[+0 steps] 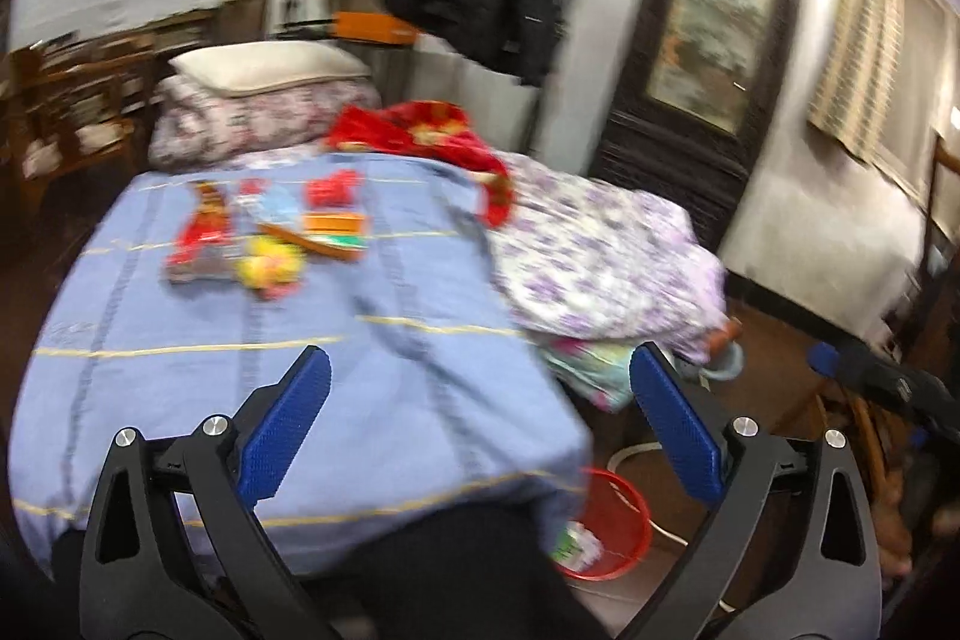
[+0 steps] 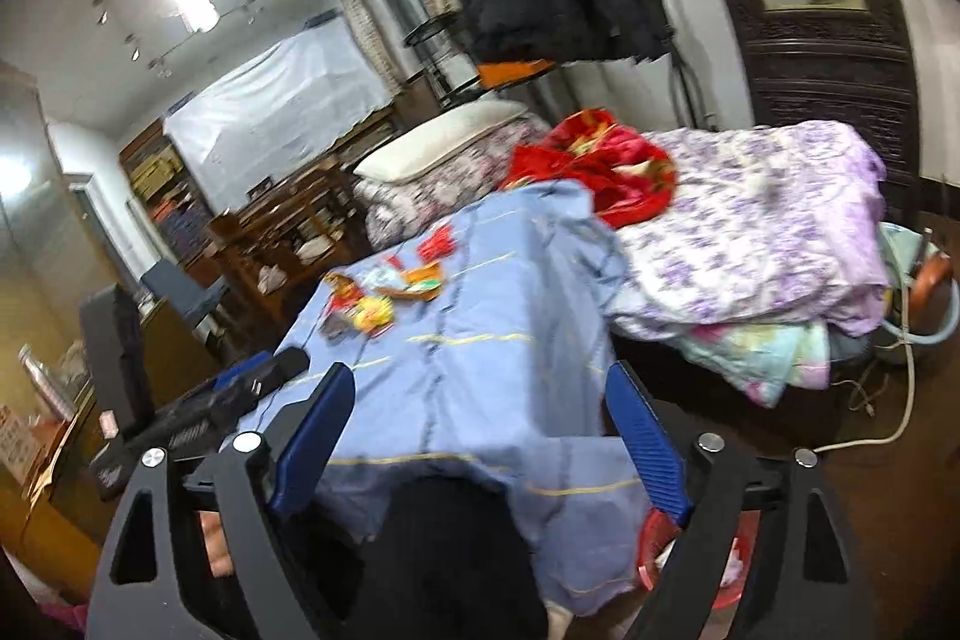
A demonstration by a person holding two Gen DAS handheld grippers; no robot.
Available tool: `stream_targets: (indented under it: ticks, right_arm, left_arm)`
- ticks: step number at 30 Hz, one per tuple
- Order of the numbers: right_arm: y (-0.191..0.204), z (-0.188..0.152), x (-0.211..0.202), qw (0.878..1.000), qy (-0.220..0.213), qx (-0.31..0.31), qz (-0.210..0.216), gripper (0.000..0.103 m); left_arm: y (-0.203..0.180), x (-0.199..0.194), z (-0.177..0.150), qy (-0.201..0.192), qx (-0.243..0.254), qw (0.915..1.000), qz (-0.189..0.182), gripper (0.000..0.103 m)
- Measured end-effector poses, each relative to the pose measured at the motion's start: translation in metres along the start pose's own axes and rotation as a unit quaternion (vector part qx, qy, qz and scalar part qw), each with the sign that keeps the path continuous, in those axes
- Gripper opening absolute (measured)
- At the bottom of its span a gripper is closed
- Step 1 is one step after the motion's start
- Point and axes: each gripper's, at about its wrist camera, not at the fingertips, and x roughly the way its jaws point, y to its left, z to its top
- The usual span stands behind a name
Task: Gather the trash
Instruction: 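Move both open tools back over the bed, then close the left tool on the large red snack bag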
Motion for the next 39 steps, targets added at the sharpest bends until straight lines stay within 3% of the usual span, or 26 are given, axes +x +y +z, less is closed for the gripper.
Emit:
stream_targets:
  ticks: [4,7,11,17,24,27,31,34,39]
  right_arm:
    - [0.03,-0.009,0.041,0.999,0.042,-0.01,0.019,0.085]
    - [0.044,-0.017,0.078,0.997,0.078,-0.01,0.027,0.085]
    - [0.058,-0.028,0.126,0.994,0.111,-0.013,0.018,0.085]
    - [0.074,-0.037,0.18,0.992,0.117,-0.036,-0.016,0.085]
    - [0.089,-0.051,0.221,0.992,0.07,-0.083,-0.067,0.085]
    - [0.088,-0.054,0.224,0.992,0.051,-0.088,-0.068,0.085]
    - [0.086,-0.055,0.225,0.994,0.04,-0.078,-0.06,0.086]
    - [0.087,-0.056,0.23,0.994,0.046,-0.075,-0.061,0.086]
    - [0.087,-0.058,0.235,0.993,0.053,-0.078,-0.067,0.086]
  left_arm:
    - [0.067,0.006,0.005,-0.001,-0.057,0.9971,0.051,0.096]
    - [0.115,0.017,0.007,0.004,-0.09,0.9904,0.105,0.096]
    - [0.167,0.034,0.013,0.014,-0.133,0.9812,0.139,0.096]
    - [0.194,0.065,0.038,0.008,-0.137,0.9794,0.148,0.096]
    - [0.209,0.127,0.064,0.022,-0.11,0.9815,0.155,0.096]
    - [0.222,0.155,0.063,0.044,-0.105,0.9793,0.168,0.096]
    - [0.241,0.174,0.059,0.081,-0.14,0.9746,0.155,0.096]
    - [0.25,0.17,0.057,0.063,-0.168,0.9746,0.134,0.096]
    - [0.258,0.173,0.056,0.074,-0.191,0.9711,0.122,0.096]
